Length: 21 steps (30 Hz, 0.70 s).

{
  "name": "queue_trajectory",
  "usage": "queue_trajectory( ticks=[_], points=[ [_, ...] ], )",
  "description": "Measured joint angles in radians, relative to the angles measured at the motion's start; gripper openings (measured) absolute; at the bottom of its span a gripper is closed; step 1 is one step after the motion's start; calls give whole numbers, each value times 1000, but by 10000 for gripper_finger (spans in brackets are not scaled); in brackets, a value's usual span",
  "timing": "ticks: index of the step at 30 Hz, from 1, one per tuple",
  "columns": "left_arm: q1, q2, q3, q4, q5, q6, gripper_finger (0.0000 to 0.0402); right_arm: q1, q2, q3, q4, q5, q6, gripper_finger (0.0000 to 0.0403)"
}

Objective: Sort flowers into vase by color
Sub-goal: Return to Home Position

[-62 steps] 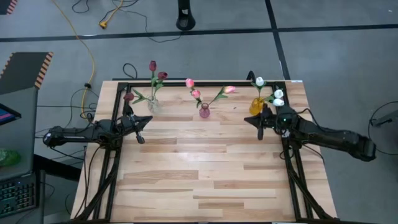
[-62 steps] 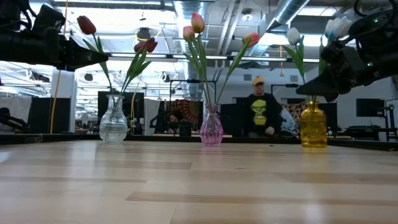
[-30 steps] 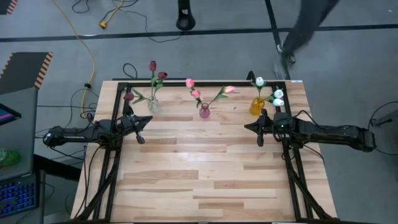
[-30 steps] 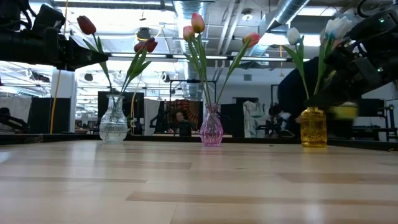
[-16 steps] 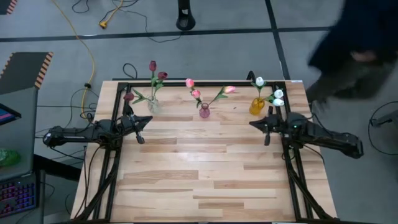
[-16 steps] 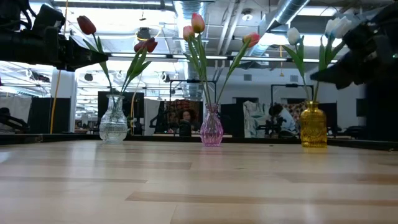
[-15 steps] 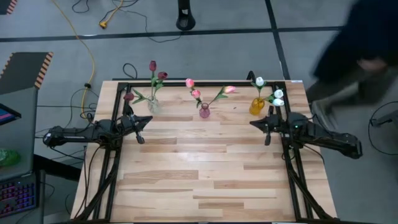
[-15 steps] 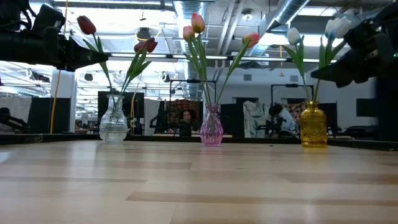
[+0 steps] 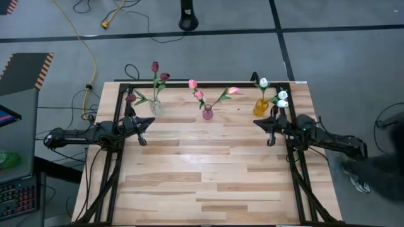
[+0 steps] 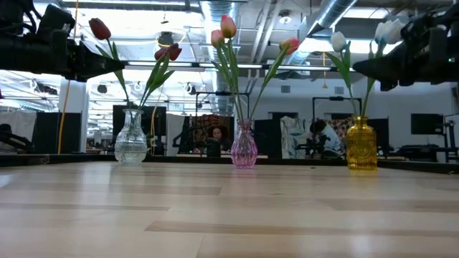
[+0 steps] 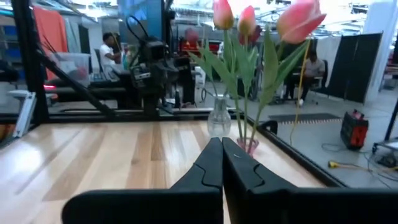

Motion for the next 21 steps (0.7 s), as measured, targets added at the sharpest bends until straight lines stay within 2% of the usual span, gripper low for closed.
queue_trajectory(
  ticks=[12, 18, 21],
  points=[
    [0, 0, 0, -6, 8, 16, 0, -2, 0, 0, -75, 34, 24, 30],
    [0, 0, 0, -10, 77, 26, 0, -9, 1, 0, -82, 42, 26, 31],
    [0, 0, 0, -18, 145, 26, 0, -9, 1, 0, -83, 41, 26, 31]
  ],
)
